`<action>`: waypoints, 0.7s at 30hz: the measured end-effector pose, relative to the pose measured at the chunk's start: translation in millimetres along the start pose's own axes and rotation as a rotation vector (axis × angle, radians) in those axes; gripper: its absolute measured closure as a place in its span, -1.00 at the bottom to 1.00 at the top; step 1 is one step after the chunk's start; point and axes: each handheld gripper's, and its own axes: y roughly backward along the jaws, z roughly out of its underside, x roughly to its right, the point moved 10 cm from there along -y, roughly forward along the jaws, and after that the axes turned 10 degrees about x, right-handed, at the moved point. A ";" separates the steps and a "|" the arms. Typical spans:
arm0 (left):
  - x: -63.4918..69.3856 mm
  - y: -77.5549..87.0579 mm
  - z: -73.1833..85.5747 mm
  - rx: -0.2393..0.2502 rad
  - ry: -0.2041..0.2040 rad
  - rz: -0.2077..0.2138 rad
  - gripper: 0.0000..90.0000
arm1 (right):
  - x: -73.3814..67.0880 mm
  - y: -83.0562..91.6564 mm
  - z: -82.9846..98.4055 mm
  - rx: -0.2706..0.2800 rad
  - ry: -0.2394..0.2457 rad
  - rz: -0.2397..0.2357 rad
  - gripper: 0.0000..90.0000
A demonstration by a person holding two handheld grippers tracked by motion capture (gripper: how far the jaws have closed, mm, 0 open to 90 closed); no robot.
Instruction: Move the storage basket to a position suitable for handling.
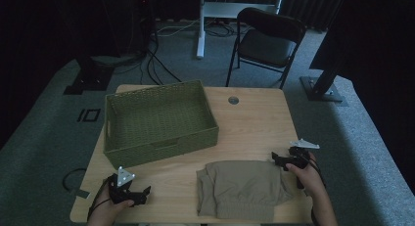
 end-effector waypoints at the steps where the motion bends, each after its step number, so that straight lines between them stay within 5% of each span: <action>1: 0.1 0.7 -1.0 0.003 0.000 0.002 -0.94 | -1.2 0.7 -2.5 0.002 0.008 -0.002 -0.72; 21: -4.0 22.6 -21.3 0.059 -0.004 0.020 -0.94 | -49.9 11.2 -59.7 0.103 0.033 -0.100 -0.72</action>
